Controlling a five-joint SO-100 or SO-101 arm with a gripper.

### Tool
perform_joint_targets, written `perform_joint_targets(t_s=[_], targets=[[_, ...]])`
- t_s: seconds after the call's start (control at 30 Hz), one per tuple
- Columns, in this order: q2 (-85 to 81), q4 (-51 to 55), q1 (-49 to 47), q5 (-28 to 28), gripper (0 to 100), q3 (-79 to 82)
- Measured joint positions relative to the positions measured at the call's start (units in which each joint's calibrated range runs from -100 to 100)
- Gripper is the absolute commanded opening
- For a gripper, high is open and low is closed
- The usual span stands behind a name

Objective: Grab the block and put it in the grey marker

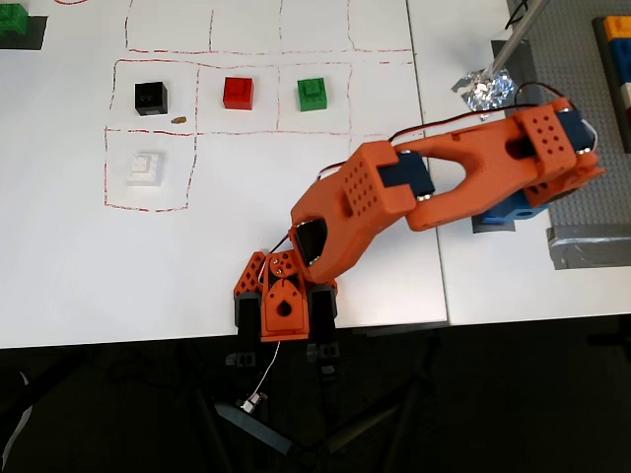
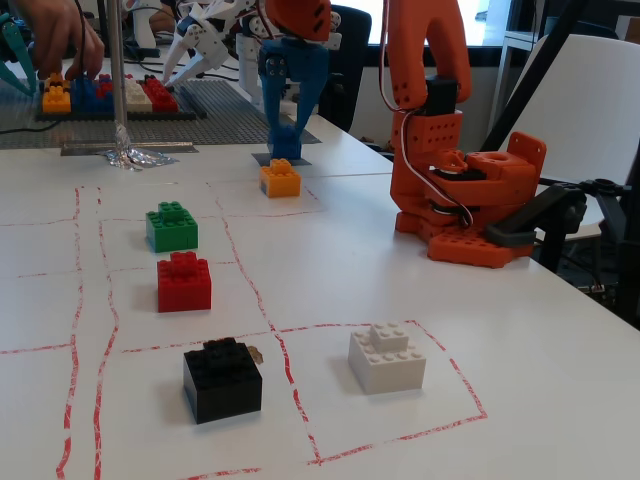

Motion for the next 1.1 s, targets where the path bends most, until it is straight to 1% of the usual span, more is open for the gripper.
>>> perform_joint_targets(t_s=[0.17,0.23,0.4,0.63,0.8,0.97,1.03,1.1], targets=[[2.0,0.2,0.3,0.0,0,-1.5],[3.4,-0.4,0.4,0.0,2,-2.4],[4.9,-3.4,0.5,0.0,13,-3.7],[5.2,-2.8,2.0,1.7,27,-4.2],[5.4,6.7,2.2,2.7,33,-5.9],[2.9,19.1,1.9,2.7,35,-6.5],[-1.2,20.3,1.4,2.1,36,-6.4],[-6.0,20.3,-0.8,0.1,36,-5.0]])
